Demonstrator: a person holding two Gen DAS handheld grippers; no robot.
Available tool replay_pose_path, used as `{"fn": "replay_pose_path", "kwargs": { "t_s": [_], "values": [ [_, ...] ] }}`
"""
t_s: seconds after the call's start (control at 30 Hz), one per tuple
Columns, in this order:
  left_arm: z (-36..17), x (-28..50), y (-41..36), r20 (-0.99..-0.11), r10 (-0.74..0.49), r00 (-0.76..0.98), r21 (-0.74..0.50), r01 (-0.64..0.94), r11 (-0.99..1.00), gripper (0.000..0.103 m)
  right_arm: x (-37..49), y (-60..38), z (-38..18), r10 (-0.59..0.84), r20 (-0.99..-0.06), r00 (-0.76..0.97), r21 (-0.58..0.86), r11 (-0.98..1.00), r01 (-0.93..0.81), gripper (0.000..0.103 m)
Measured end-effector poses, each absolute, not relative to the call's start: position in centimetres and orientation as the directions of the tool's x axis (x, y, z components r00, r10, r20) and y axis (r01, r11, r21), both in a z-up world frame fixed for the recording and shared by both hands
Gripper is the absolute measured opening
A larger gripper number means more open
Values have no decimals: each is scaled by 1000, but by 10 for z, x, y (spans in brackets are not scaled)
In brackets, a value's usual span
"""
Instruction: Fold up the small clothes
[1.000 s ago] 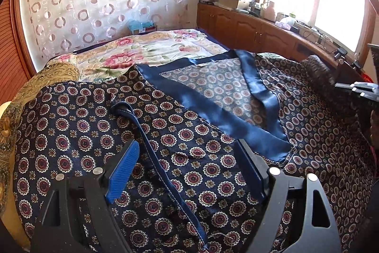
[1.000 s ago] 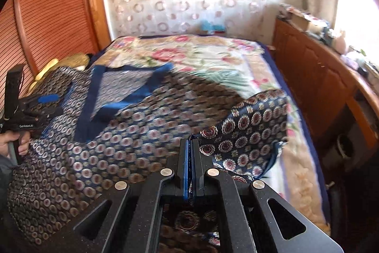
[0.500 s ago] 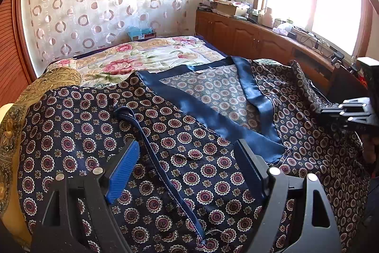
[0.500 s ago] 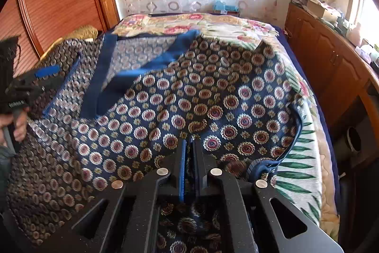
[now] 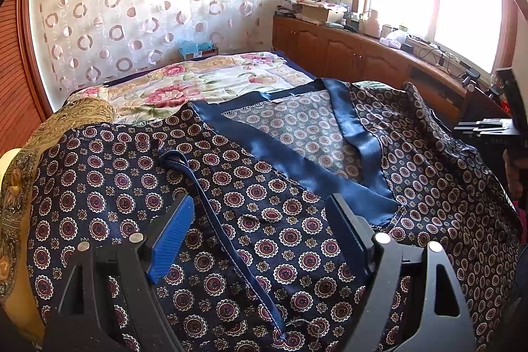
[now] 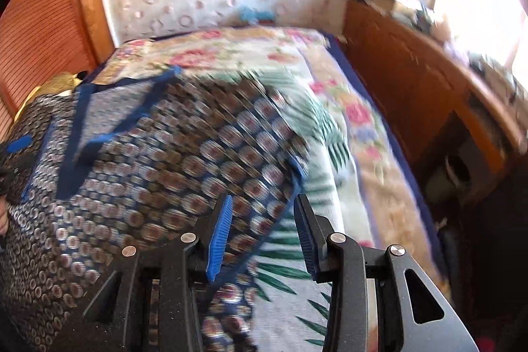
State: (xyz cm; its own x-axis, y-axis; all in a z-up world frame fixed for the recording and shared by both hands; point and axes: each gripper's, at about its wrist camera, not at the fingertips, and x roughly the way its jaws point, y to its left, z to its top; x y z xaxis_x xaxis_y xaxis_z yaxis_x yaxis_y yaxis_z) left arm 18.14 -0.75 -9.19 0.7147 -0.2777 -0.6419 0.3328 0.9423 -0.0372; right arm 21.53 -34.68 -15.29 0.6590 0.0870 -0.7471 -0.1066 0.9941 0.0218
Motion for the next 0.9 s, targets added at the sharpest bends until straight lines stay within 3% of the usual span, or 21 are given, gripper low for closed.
{"fn": "replay_pose_path", "kwargs": {
  "t_s": [0.17, 0.23, 0.33, 0.47, 0.8, 0.87, 0.9],
  "values": [
    [-95, 182, -9, -649, -271, 711, -30, 332, 943, 83, 225, -349, -165, 122, -763, 634, 69, 992, -108, 40],
    [-95, 181, -10, -651, -268, 710, -26, 333, 943, 83, 228, -347, -165, 150, -763, 629, 85, 988, -132, 18],
    [-95, 181, -9, -650, -268, 711, -27, 331, 943, 83, 233, -346, -157, 163, -744, 647, 82, 985, -154, 4],
    [-95, 181, -7, -647, -271, 712, -40, 323, 945, 83, 230, -341, -134, 259, -683, 683, 161, 965, -205, 3],
    [-91, 178, 0, -634, -271, 724, -50, 311, 949, 83, 228, -296, -110, 368, -634, 680, 141, 920, -366, 3],
    [-91, 177, 1, -633, -272, 725, -52, 311, 949, 83, 231, -293, -110, 345, -642, 685, 118, 927, -357, 7],
    [-91, 177, 1, -633, -272, 725, -52, 311, 949, 83, 232, -294, -110, 336, -642, 689, 111, 930, -350, 17]
  ]
}}
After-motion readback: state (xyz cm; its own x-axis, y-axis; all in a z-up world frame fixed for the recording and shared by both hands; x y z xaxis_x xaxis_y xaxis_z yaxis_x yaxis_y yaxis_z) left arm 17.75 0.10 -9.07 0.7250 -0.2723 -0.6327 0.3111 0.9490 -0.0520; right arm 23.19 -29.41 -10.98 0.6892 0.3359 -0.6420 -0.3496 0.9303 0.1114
